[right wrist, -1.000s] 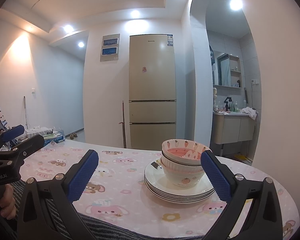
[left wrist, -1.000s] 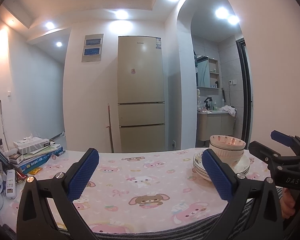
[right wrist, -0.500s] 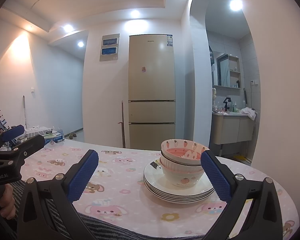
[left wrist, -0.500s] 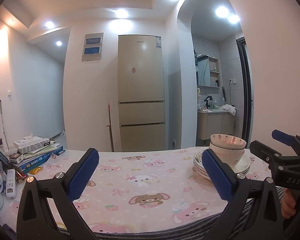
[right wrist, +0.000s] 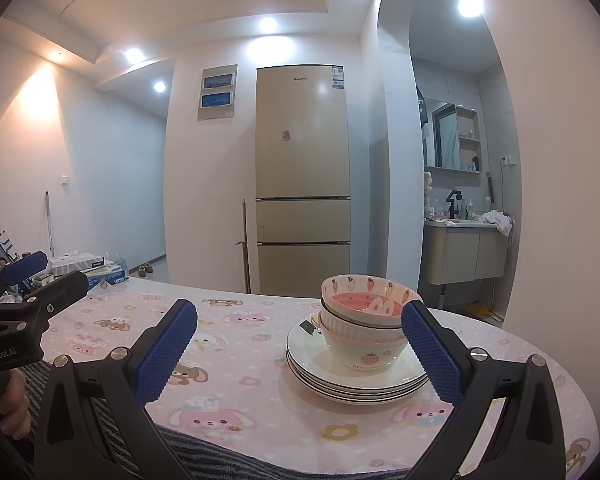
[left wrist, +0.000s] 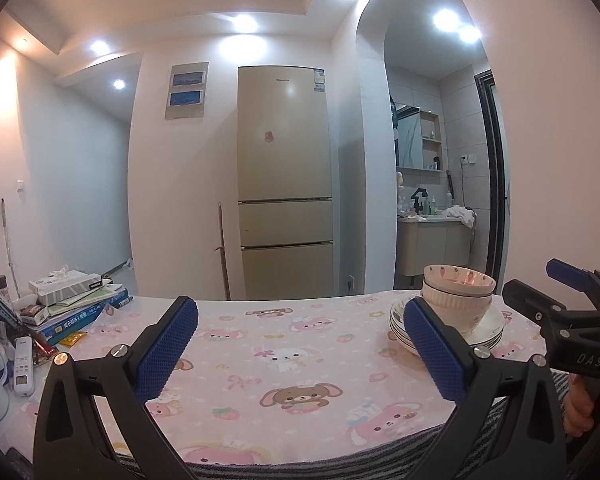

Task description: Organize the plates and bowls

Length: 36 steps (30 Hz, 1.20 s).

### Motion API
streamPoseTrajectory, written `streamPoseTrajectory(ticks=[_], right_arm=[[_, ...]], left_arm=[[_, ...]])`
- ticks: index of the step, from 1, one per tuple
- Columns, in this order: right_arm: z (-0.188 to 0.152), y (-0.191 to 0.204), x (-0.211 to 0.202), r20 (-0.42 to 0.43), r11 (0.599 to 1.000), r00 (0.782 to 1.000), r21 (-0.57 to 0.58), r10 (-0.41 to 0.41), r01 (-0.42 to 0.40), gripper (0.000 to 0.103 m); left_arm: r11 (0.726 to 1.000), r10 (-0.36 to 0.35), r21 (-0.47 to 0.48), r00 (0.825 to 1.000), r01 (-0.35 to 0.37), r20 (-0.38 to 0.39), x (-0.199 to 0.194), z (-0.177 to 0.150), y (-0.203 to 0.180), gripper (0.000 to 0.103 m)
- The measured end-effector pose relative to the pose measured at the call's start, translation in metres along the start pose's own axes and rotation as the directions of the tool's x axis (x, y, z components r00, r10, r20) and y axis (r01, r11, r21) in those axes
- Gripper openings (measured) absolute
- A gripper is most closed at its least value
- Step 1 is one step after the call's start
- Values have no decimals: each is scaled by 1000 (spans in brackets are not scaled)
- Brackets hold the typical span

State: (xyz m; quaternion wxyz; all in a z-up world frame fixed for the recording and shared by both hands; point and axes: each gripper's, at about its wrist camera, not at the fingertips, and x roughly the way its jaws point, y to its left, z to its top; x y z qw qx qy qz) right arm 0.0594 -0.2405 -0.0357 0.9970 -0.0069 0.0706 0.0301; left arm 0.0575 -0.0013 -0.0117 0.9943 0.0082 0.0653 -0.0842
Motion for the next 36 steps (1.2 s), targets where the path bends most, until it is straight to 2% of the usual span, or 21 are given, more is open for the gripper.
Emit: streamPoseTrajectory(ticks=[36], right_arm=[[-3,2,0,-2,1000,1000,-14,-3,3,103]], left_arm=[[1000,-5,-5,1000,5,1,-1,0,0,103]])
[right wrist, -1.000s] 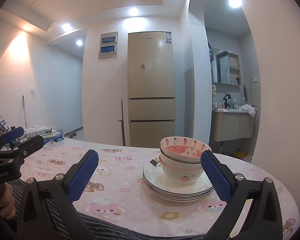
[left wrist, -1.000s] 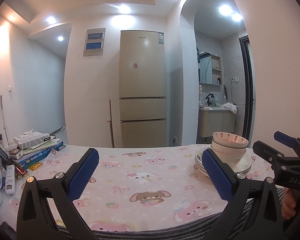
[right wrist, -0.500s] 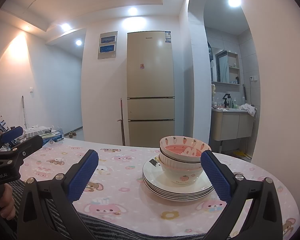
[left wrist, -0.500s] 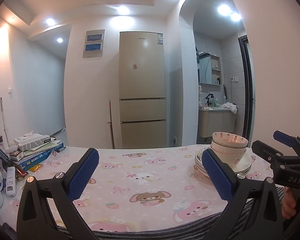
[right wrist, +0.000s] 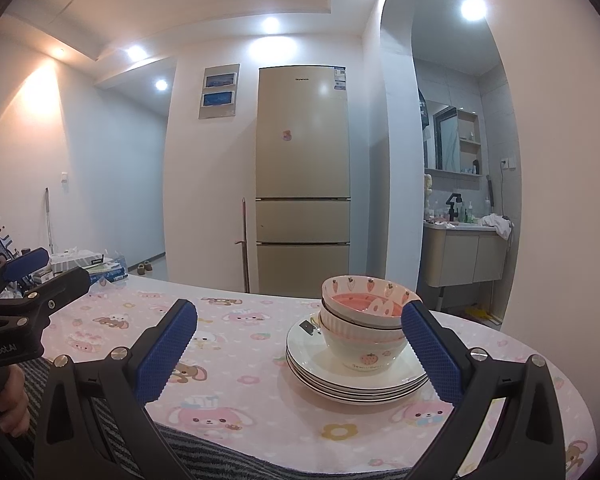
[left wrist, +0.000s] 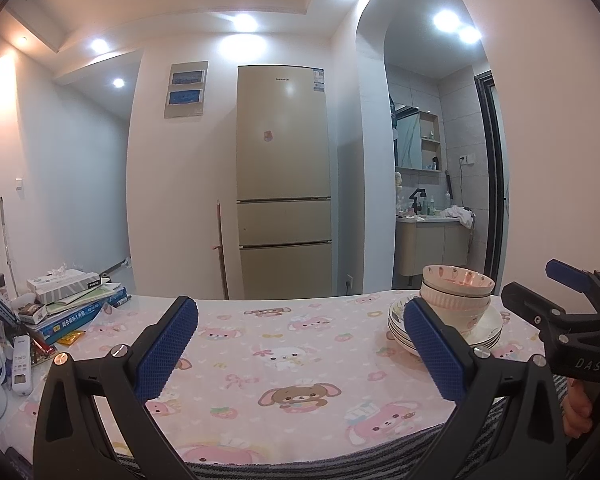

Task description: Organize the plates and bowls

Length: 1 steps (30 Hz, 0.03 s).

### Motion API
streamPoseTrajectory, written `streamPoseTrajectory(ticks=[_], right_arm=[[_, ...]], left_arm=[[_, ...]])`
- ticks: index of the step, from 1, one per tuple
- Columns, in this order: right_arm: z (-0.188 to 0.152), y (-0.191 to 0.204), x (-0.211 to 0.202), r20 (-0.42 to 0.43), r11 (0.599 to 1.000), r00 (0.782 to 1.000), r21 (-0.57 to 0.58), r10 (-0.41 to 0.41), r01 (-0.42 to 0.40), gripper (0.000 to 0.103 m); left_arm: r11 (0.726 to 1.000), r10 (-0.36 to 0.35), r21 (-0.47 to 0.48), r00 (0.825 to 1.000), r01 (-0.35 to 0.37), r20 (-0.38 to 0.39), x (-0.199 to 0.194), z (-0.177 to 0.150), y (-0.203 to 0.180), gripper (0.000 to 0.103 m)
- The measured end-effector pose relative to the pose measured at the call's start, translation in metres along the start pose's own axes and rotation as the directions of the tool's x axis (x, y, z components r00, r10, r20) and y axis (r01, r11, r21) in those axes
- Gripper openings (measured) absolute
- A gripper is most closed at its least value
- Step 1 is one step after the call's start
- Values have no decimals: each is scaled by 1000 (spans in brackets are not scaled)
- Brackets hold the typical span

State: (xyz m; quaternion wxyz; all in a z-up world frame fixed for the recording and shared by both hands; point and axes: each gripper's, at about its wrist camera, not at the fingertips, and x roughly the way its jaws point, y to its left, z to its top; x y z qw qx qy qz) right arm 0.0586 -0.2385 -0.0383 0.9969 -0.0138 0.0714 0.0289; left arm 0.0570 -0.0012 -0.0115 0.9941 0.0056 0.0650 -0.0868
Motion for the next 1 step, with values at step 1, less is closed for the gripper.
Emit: streamPoseTrajectory(ticks=[1], right_arm=[[0,0,0,0,1000,1000,0,0,0,103]], left_arm=[[1000,-1,-1,1000,1,0,0,0,0,103]])
